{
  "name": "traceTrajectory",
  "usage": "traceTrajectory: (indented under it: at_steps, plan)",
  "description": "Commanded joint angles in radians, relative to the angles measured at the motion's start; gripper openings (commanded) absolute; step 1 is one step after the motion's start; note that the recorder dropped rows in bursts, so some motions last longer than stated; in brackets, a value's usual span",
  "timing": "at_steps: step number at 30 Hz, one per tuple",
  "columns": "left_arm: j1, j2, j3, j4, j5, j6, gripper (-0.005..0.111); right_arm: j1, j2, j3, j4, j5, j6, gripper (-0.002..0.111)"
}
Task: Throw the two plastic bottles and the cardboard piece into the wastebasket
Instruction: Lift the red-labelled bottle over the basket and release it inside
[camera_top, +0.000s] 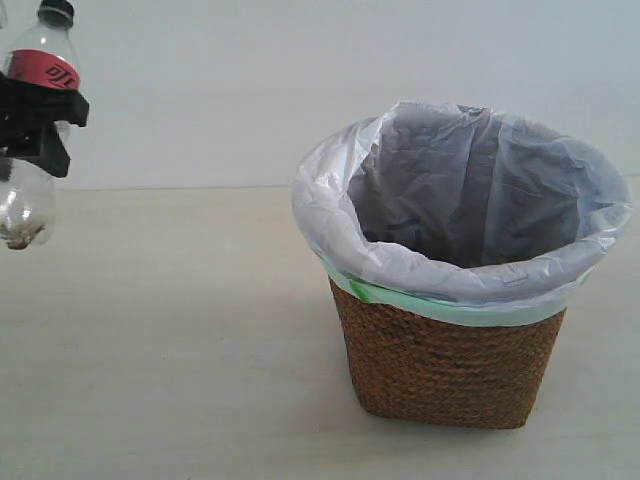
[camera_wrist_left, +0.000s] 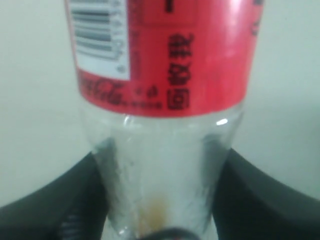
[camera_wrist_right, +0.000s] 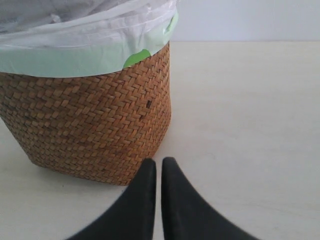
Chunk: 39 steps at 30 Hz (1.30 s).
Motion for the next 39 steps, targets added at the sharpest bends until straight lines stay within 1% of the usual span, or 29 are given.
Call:
traceTrajectory:
  at_steps: [1,3,8,10,12,15,17,19,20,22,23,25,26,28,29,30,31,32,33,34,35,37,39]
  plan:
    - [0.007,-0.153,0.18,0.005,-0.116,-0.009,0.004,-0.003,-0.005,0.0,-0.006,-0.003,-0.001,0.0]
    - [0.009,-0.205,0.257,0.005,-0.176,-0.014,0.004,-0.003,-0.005,0.0,-0.006,-0.003,-0.001,0.0]
    - [0.009,-0.298,0.463,0.001,-0.38,-0.032,0.004,-0.003,-0.005,0.0,-0.006,-0.003,-0.001,0.0]
    - [0.009,-0.315,0.514,0.001,-0.424,-0.032,0.004,-0.003,-0.005,0.0,-0.006,-0.003,-0.001,0.0]
    - [0.009,-0.318,0.531,0.005,-0.437,-0.062,0.004,-0.003,-0.005,0.0,-0.006,-0.003,-0.001,0.0]
    - [0.009,-0.316,0.525,0.005,-0.435,-0.082,0.004,-0.003,-0.005,0.0,-0.006,-0.003,-0.001,0.0]
    - [0.009,-0.316,0.518,0.038,-0.422,-0.082,0.004,-0.003,-0.005,0.0,-0.006,-0.003,-0.001,0.0]
    - [0.009,-0.316,0.518,0.106,-0.425,-0.108,0.004,-0.003,-0.005,0.0,-0.006,-0.003,-0.001,0.0]
    - [0.009,-0.314,0.518,0.171,-0.432,-0.142,0.004,-0.003,-0.005,0.0,-0.006,-0.003,-0.001,0.0]
    - [0.011,-0.301,0.518,0.253,-0.434,-0.204,0.004,-0.003,-0.005,0.0,-0.006,-0.003,-0.001,0.0]
    - [0.019,-0.299,0.516,0.271,-0.424,-0.208,0.004,-0.003,-0.005,0.0,-0.006,-0.003,-0.001,0.0]
    - [0.065,-0.29,0.49,0.302,-0.333,-0.208,0.004,-0.003,-0.005,0.0,-0.006,-0.003,-0.001,0.0]
    - [0.104,-0.281,0.463,0.311,-0.263,-0.208,0.004,-0.003,-0.005,0.0,-0.006,-0.003,-0.001,0.0]
    - [0.132,-0.266,0.438,0.29,-0.216,-0.208,0.004,-0.003,-0.005,0.0,-0.006,-0.003,-0.001,0.0]
    - [0.132,-0.254,0.436,0.203,-0.259,-0.182,0.004,-0.003,-0.005,0.0,-0.006,-0.003,-0.001,0.0]
    - [0.121,-0.237,0.436,0.07,-0.314,-0.104,0.004,-0.003,-0.005,0.0,-0.006,-0.003,-0.001,0.0]
    - [0.086,-0.206,0.434,-0.152,-0.363,0.072,0.004,-0.003,-0.005,0.0,-0.006,-0.003,-0.001,0.0]
    - [0.043,-0.183,0.416,-0.338,-0.386,0.233,0.004,-0.003,-0.005,0.0,-0.006,-0.003,-0.001,0.0]
    - [-0.015,-0.158,0.38,-0.593,-0.377,0.409,0.004,-0.003,-0.005,0.0,-0.006,-0.003,-0.001,0.0]
    - [-0.054,-0.147,0.327,-0.785,-0.346,0.58,0.004,-0.003,-0.005,0.0,-0.006,-0.003,-0.001,0.0]
    - [-0.088,-0.146,0.259,-0.939,-0.312,0.679,0.004,-0.003,-0.005,0.0,-0.006,-0.003,-0.001,0.0]
    - [-0.117,-0.153,0.174,-1.087,-0.274,0.731,0.004,-0.003,-0.005,0.0,-0.006,-0.003,-0.001,0.0]
    - [-0.131,-0.157,0.105,-1.151,-0.221,0.756,0.004,-0.003,-0.005,0.0,-0.006,-0.003,-0.001,0.0]
